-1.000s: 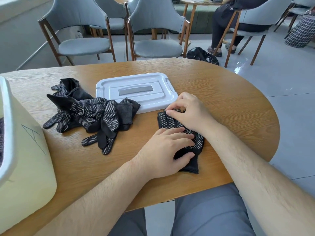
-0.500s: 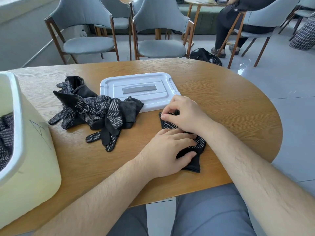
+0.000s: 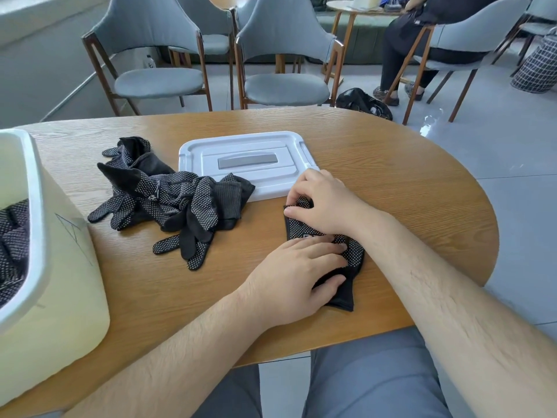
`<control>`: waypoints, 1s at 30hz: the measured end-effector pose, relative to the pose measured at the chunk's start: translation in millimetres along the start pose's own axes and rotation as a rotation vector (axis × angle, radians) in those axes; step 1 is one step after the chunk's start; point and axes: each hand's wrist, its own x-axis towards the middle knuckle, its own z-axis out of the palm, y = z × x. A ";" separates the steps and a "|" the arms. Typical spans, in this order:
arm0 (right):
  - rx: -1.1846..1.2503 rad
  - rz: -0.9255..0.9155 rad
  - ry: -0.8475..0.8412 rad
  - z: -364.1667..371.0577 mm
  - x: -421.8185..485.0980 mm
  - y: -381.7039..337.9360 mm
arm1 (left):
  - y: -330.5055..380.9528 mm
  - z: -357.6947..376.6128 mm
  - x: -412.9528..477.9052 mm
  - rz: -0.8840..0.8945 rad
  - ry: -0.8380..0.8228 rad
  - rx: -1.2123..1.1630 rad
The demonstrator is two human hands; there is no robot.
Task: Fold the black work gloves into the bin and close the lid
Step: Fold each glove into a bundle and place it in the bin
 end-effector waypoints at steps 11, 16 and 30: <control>0.335 0.080 -0.030 -1.6 1.6 -6.2 | -0.7 -0.3 0.2 0.027 0.043 -0.018; 0.430 0.126 0.001 2.6 7.2 -6.2 | 7.6 -9.0 -0.4 0.084 0.125 0.047; 0.402 0.199 0.134 7.2 10.8 6.7 | 3.9 -11.4 -1.1 0.182 -0.043 -0.210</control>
